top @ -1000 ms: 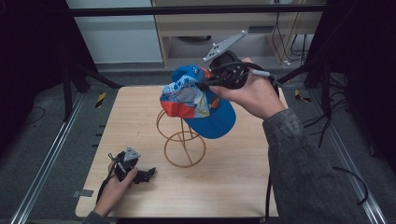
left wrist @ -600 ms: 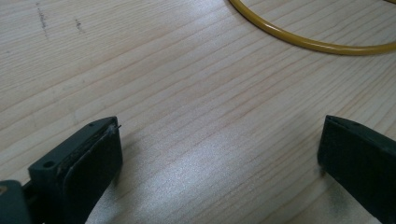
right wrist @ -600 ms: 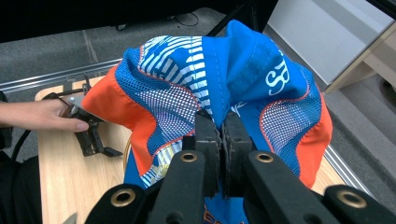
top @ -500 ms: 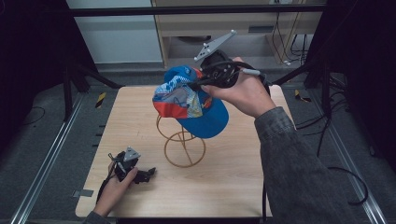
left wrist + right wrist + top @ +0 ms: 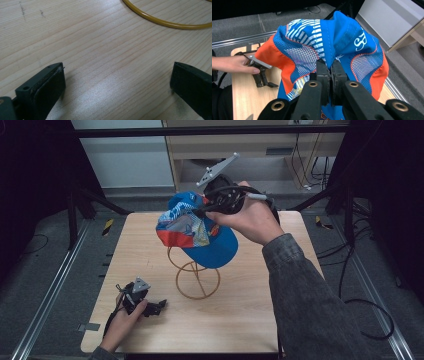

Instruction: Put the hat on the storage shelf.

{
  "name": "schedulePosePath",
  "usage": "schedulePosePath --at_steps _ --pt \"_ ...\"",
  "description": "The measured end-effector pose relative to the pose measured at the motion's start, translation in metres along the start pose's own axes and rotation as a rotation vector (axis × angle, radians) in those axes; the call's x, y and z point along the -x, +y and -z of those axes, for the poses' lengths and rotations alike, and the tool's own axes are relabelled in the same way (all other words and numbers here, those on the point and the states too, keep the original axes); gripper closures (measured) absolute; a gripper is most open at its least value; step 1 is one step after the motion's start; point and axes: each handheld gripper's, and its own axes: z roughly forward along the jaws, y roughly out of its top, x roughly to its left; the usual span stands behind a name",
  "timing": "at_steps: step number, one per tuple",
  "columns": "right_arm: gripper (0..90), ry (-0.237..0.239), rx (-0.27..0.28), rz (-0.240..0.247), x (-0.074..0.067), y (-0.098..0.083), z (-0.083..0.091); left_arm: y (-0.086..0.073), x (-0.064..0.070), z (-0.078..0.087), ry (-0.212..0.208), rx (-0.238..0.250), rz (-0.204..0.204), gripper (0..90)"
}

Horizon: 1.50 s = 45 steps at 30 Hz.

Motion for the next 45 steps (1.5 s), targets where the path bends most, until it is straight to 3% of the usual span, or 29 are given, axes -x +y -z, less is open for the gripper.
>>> schedulePosePath --at_steps 20,45 --pt "87.7 0.041 -0.069 0.027 -0.01 0.007 -0.042 0.0 0.0 0.0 -0.002 -0.001 -0.003 0.0" --pt "86.6 0.048 -0.136 0.06 -0.019 0.002 -0.06 0.0 0.0 0.0 -0.002 -0.001 -0.003 0.0"
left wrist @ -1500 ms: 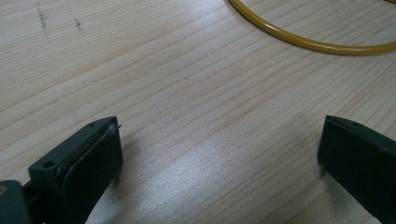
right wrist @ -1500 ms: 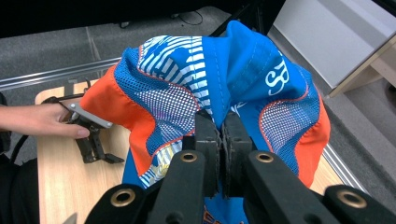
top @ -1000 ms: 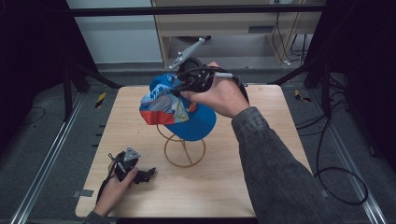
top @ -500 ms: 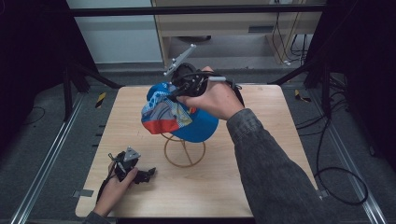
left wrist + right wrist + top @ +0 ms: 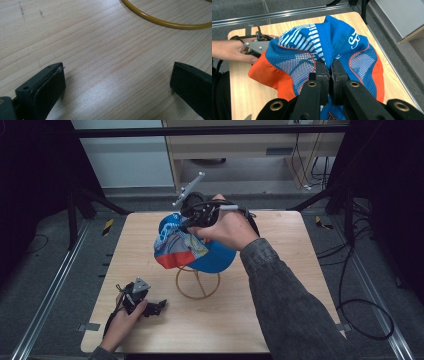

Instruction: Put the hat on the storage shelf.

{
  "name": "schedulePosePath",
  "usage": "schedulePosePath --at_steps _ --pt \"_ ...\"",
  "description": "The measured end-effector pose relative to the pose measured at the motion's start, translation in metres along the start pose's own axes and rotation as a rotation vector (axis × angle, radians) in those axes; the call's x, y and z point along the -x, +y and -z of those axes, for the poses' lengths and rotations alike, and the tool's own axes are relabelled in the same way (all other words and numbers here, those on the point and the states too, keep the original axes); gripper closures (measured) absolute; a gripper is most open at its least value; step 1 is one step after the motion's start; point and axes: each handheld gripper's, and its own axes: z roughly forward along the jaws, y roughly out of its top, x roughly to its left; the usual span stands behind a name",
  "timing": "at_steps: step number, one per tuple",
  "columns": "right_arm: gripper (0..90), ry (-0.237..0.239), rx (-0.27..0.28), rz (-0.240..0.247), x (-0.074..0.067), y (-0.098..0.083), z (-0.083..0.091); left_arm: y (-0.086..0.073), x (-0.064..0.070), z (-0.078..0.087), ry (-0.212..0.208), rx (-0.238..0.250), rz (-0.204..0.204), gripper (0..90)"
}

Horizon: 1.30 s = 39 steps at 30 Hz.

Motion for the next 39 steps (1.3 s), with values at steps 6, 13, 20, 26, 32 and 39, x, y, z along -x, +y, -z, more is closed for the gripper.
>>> schedulePosePath --at_steps 6,13,20,26,32,39 --pt "86.3 -0.006 -0.015 0.003 -0.0004 -0.0009 -0.003 0.0 0.0 0.0 0.0 0.0 0.0 0.0" --pt "86.1 -0.005 -0.017 0.001 0.0001 -0.0018 -0.0042 0.0 0.0 0.0 0.0 0.0 0.0 0.0" --pt "86.1 -0.006 -0.025 0.004 0.0003 -0.0024 -0.0046 0.0 0.0004 0.0 -0.002 0.0 -0.001 0.0" --pt "85.2 -0.003 -0.024 0.0 0.0006 -0.0031 -0.0064 0.0 0.0004 0.0 -0.002 0.0 -0.001 0.0" --pt "81.6 -0.009 -0.018 -0.006 0.0022 -0.0049 -0.0073 0.0 0.0004 0.0 -0.003 0.0 -0.001 0.0" --pt "74.0 -0.016 -0.011 -0.013 0.0031 -0.0075 -0.0069 0.0 0.0004 -0.0001 -0.002 0.001 -0.001 0.0"
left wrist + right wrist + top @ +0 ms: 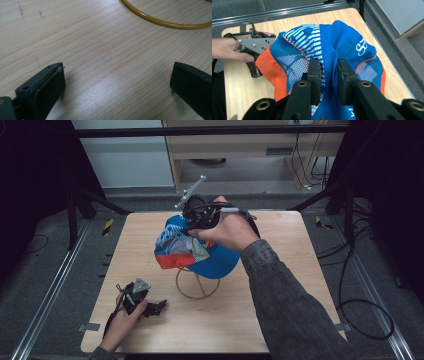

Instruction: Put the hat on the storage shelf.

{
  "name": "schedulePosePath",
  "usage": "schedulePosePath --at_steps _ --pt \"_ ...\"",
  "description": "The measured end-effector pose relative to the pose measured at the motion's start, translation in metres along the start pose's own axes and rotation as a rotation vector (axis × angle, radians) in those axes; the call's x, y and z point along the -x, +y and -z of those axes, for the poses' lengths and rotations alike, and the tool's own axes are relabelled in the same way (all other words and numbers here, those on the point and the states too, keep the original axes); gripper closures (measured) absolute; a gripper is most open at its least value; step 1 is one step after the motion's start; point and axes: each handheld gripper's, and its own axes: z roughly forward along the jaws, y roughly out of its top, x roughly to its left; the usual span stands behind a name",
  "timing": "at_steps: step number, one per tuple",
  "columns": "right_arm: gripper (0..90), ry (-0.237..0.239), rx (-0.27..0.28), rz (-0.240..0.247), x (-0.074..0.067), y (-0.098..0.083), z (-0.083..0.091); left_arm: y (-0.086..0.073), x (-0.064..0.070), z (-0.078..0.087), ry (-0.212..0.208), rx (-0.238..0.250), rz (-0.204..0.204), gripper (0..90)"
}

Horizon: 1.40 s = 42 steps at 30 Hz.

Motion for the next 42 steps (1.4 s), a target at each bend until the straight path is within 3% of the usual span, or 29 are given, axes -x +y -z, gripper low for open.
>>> schedulePosePath --at_steps 8,22,42 --pt "64.8 -0.001 -0.001 0.005 -0.001 -0.001 0.0 0.0 0.0 0.0 -0.001 0.0 0.0 0.0" --pt "56.3 -0.002 0.017 -0.012 0.0 -0.001 0.004 0.0 0.0 0.0 -0.001 -0.001 0.0 0.0" --pt "48.3 -0.029 0.058 -0.068 0.006 -0.015 0.026 0.0 0.0 0.0 -0.001 0.0 0.0 0.0"
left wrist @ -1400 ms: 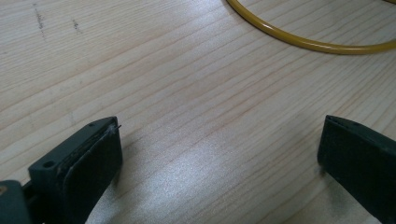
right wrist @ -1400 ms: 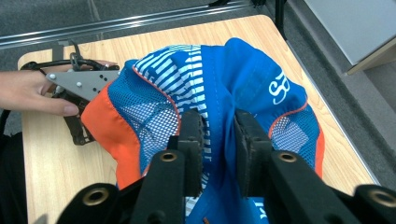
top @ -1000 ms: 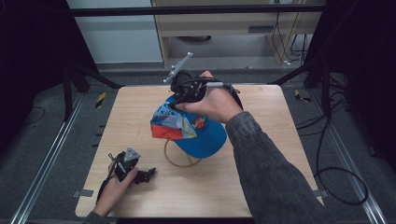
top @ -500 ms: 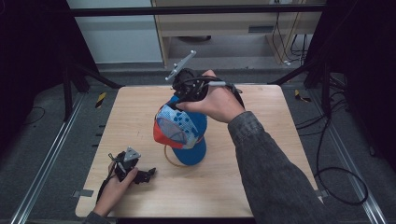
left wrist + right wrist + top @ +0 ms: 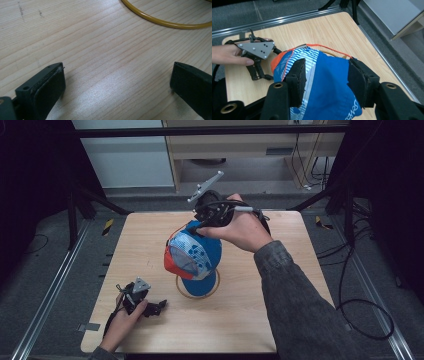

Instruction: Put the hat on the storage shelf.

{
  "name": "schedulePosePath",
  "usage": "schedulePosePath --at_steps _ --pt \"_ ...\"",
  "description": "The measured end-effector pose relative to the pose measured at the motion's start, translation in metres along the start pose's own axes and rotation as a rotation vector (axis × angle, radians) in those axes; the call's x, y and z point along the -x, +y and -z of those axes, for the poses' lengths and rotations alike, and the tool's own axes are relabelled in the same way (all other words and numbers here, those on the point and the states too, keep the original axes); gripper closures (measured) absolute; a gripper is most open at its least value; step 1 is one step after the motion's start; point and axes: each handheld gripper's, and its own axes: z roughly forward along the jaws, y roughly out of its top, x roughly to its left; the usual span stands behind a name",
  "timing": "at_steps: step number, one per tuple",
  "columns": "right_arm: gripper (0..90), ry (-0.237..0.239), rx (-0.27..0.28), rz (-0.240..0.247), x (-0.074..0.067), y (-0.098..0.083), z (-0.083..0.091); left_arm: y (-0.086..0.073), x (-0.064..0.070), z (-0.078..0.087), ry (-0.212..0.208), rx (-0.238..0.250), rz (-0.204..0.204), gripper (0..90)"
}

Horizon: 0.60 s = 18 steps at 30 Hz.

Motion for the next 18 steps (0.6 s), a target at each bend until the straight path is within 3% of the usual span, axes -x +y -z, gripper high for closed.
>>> schedulePosePath --at_steps 6,18 --pt "40.8 -0.022 0.009 -0.033 0.003 -0.014 0.005 0.0 0.0 0.0 -0.001 -0.002 -0.002 0.0" --pt "15.5 -0.087 0.052 -0.123 0.015 -0.043 0.02 0.0 0.0 0.0 -0.002 -0.002 0.0 0.0"
